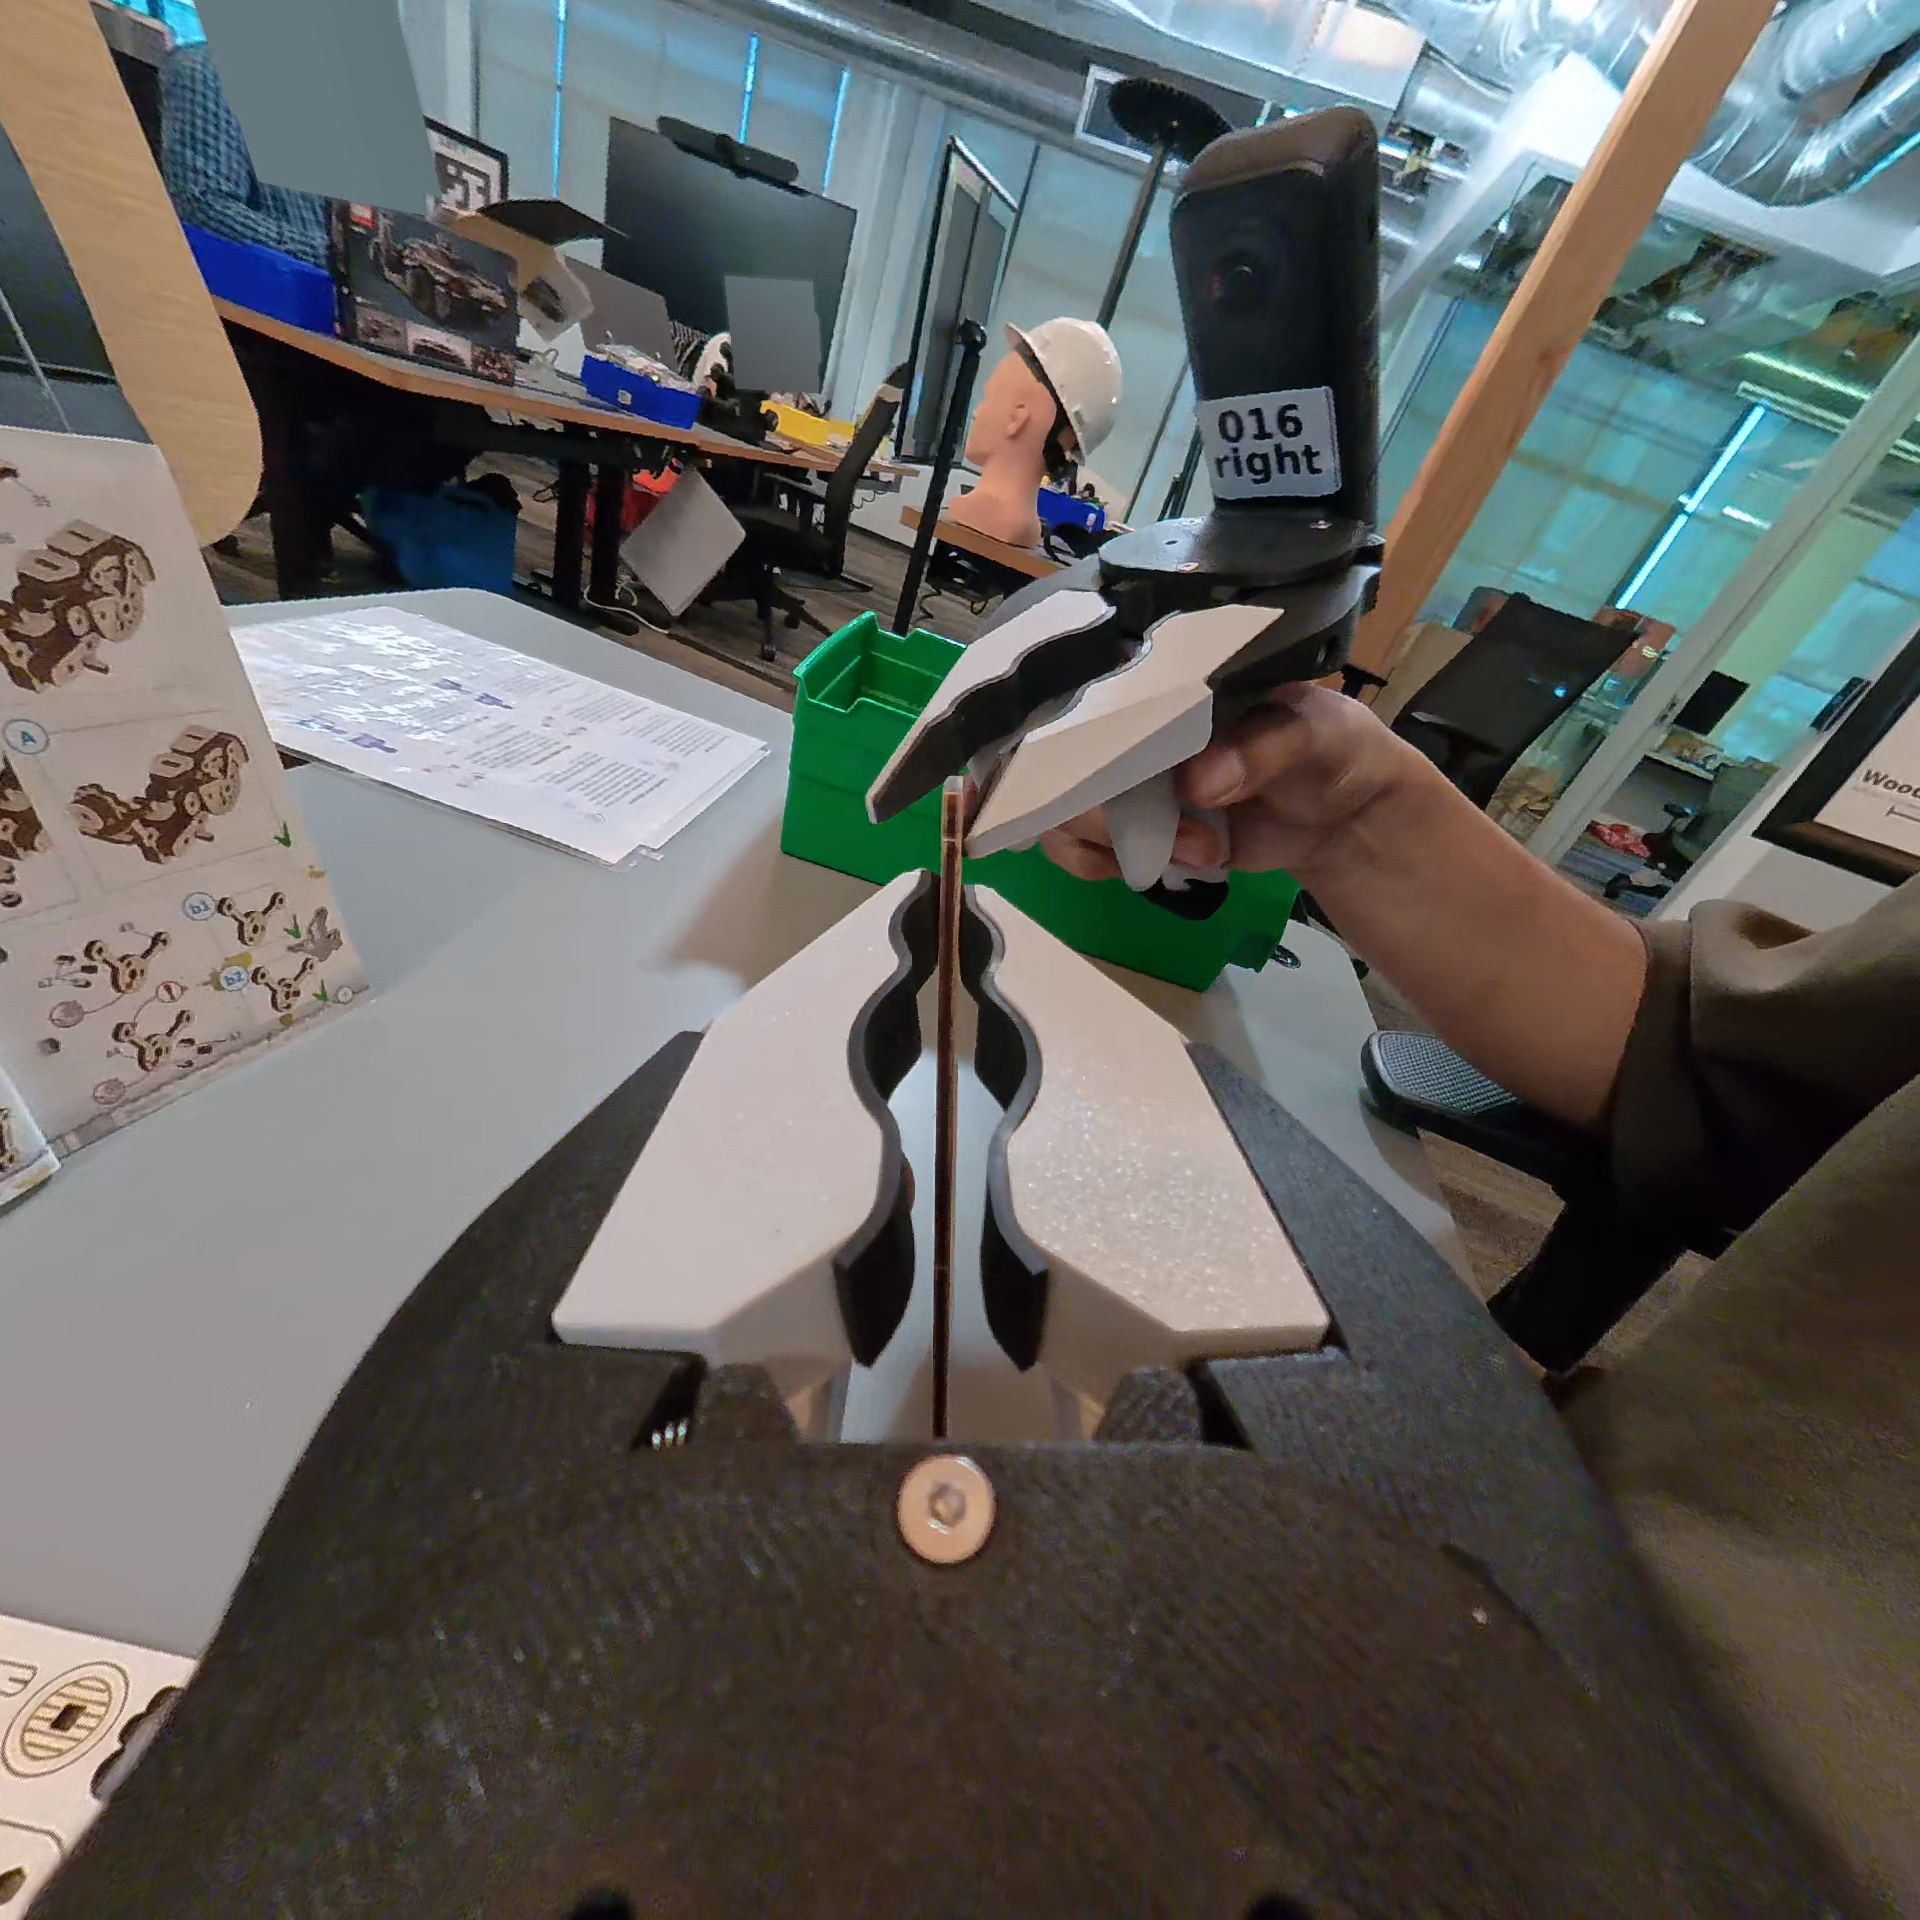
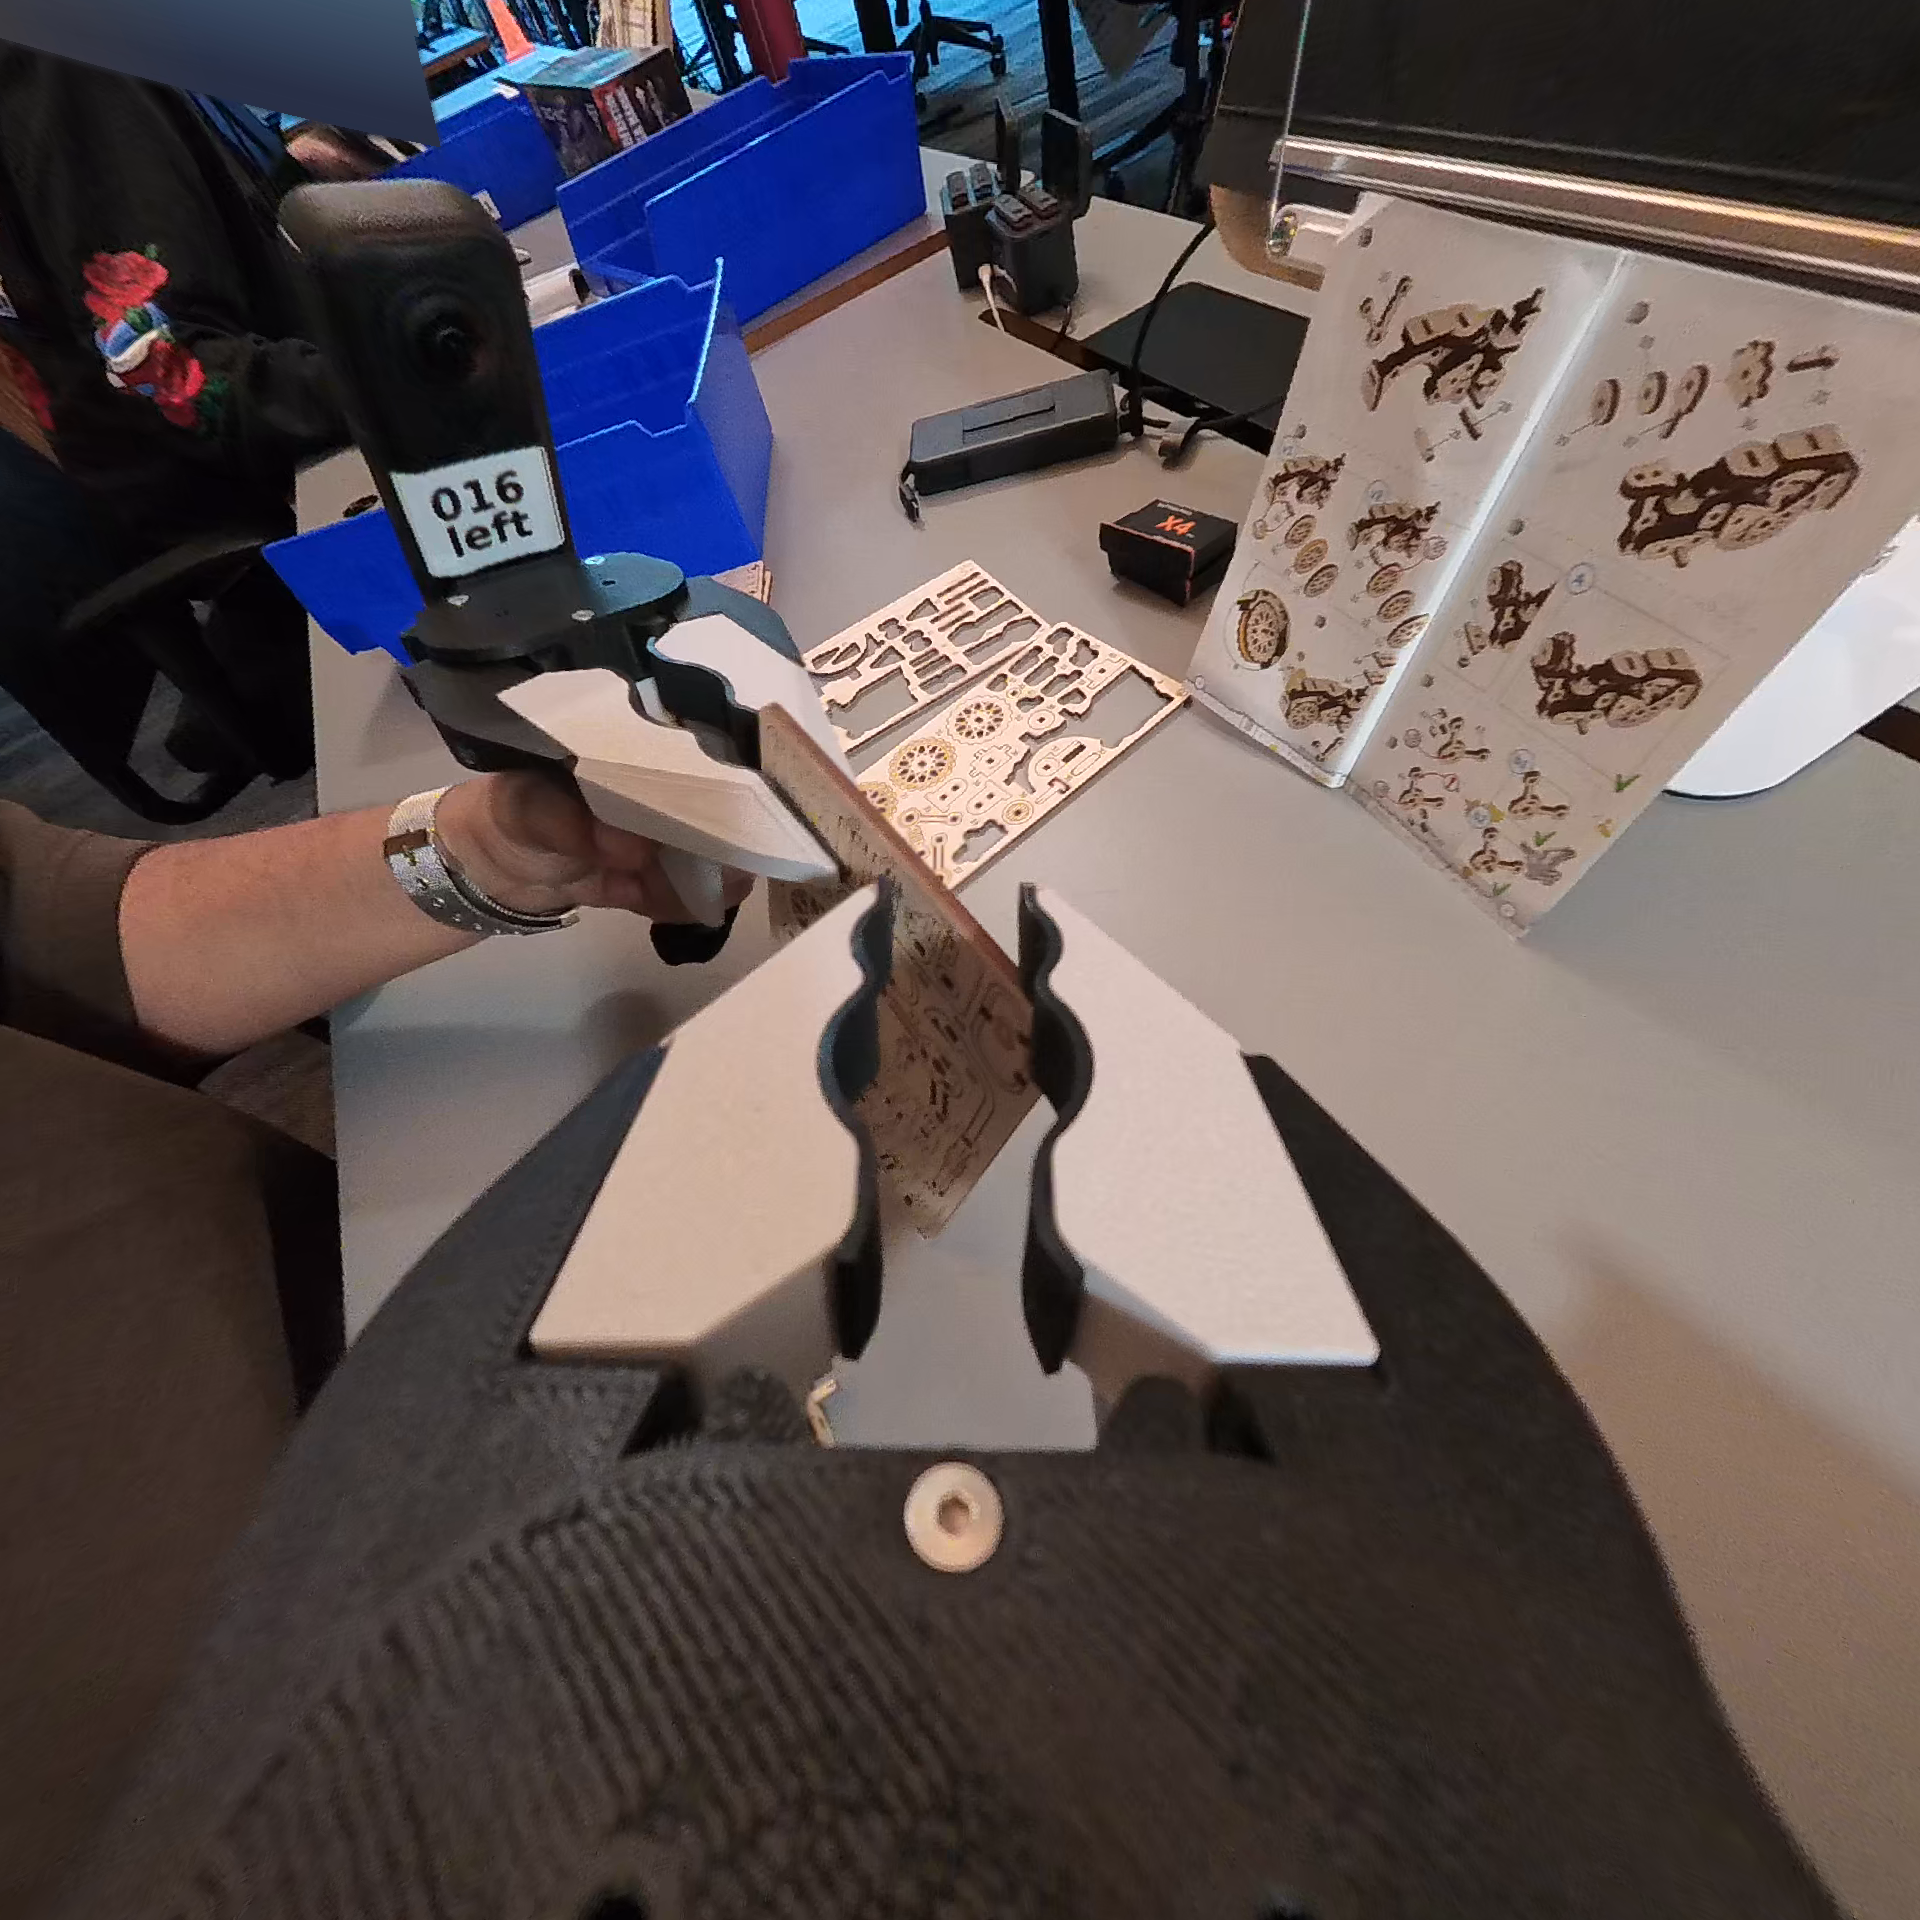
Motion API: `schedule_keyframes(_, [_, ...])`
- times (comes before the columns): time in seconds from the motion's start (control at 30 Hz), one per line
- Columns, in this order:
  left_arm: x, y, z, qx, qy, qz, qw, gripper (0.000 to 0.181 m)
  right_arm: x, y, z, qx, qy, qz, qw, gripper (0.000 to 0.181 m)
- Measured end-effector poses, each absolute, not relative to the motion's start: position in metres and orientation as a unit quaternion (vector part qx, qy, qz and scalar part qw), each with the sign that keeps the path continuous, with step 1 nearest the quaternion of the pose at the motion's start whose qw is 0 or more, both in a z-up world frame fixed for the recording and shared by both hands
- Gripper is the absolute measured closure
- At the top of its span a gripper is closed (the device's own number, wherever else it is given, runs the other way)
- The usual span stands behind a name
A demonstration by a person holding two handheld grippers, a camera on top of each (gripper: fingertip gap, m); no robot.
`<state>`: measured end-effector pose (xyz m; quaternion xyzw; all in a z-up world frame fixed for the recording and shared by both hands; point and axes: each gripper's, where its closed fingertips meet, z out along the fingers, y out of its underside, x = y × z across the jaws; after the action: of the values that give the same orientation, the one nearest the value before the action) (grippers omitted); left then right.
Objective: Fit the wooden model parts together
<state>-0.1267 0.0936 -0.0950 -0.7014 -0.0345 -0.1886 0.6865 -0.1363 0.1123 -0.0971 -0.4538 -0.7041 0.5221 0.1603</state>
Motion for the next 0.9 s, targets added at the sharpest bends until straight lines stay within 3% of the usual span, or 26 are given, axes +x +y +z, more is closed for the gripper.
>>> schedule_keyframes(0.73, [-0.132,0.091,-0.096,-0.699,-0.038,-0.182,0.690,0.181,-0.142,0.110,-0.096,-0.448,-0.712,0.497,0.215,0.158])
schedule_keyframes(0.9, [-0.121,0.086,-0.095,-0.682,-0.026,-0.268,0.680,0.181,-0.133,0.103,-0.091,-0.423,-0.715,0.533,0.163,0.154])
